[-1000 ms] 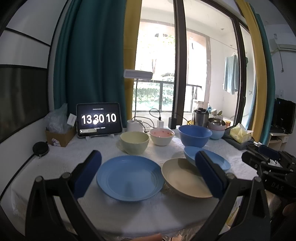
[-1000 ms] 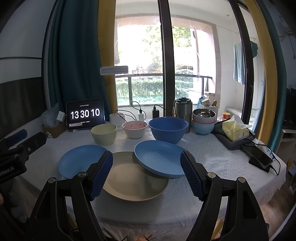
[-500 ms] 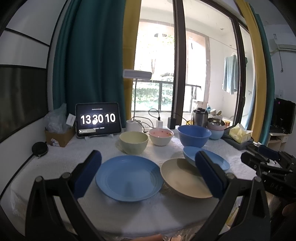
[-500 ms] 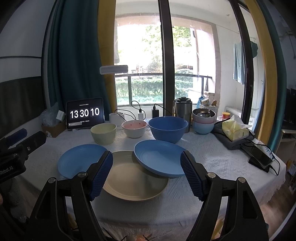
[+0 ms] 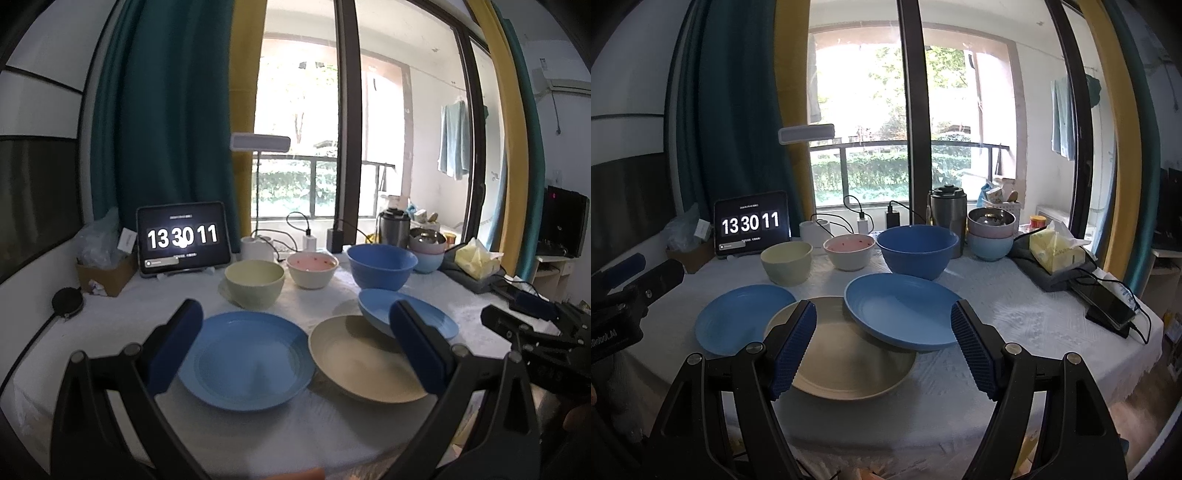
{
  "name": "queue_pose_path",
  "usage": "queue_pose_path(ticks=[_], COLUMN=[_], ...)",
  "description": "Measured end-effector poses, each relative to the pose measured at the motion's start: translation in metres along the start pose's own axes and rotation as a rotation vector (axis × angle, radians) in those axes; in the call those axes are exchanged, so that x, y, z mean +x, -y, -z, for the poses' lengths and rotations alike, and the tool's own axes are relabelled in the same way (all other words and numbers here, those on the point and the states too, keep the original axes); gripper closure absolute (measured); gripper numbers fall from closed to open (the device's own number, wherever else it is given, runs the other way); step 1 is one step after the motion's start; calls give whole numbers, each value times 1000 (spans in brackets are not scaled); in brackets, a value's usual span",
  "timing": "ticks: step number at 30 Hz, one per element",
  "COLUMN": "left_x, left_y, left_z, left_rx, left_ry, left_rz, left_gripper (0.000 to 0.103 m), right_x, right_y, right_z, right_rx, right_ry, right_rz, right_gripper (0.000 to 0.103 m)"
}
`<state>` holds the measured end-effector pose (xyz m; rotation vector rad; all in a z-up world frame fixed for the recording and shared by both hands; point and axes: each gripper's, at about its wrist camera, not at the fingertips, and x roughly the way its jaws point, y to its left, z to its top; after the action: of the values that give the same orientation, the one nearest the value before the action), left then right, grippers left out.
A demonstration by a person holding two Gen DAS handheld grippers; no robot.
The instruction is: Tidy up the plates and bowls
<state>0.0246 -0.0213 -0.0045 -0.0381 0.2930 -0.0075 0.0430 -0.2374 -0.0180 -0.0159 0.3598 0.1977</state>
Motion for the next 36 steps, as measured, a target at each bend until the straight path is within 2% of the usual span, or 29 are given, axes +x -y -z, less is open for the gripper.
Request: queue_pose_path(ticks=[11, 21, 29, 36], left_x=[50, 113, 154, 190], left_y=[24, 56, 79, 96], left_z=[-13, -20, -14, 0], left_rx=[37, 112, 114, 91], left_ry=[-16, -115, -224, -372], left_rz=[22, 67, 113, 167], left_gripper=[1, 1, 1, 2], right_x=[35, 79, 113, 138], right_y=[36, 80, 110, 127], right_z=[0, 5, 15, 28], right_rx=[27, 112, 212, 325], right_ry=[-25, -74, -133, -196], right_rz=[47, 89, 79, 37], right_gripper=[25, 25, 25, 25])
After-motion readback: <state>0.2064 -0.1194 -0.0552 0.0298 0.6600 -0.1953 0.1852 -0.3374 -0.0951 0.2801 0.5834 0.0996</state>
